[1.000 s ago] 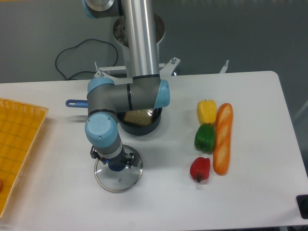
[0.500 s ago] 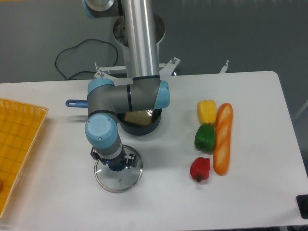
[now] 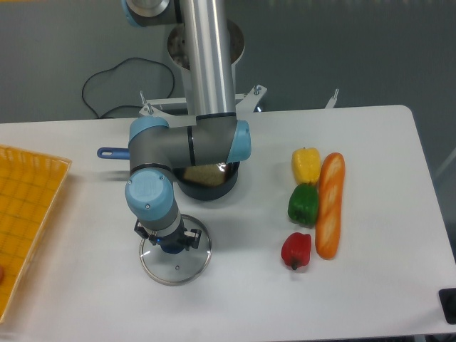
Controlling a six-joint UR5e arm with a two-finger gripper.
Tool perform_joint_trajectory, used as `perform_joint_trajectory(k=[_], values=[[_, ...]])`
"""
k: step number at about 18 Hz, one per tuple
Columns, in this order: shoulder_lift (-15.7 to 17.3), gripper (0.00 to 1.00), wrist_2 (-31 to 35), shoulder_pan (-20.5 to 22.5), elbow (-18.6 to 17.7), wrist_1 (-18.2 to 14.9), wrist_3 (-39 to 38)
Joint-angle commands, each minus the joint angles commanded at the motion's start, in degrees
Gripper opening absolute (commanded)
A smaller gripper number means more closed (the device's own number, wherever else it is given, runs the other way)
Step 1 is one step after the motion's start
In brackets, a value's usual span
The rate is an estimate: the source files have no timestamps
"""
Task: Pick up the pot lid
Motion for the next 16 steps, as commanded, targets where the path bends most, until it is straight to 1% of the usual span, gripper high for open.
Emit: perform_joint_trajectory(k=[4,8,12,15,16], values=[[0.35,0.49,0.0,0.09,0.0,0.0,0.26],[1.05,0.48,-0.09,0.09,0.09,0.0,0.53],[2.55,0.48,-0.26,0.35,0.09,-0.09,0.53],[2.81,0.48,-0.26,0.53,0.17,-0.18,0.53],[3.16,0.47,-0.18,0.53,0.52,-0.61,0.53]])
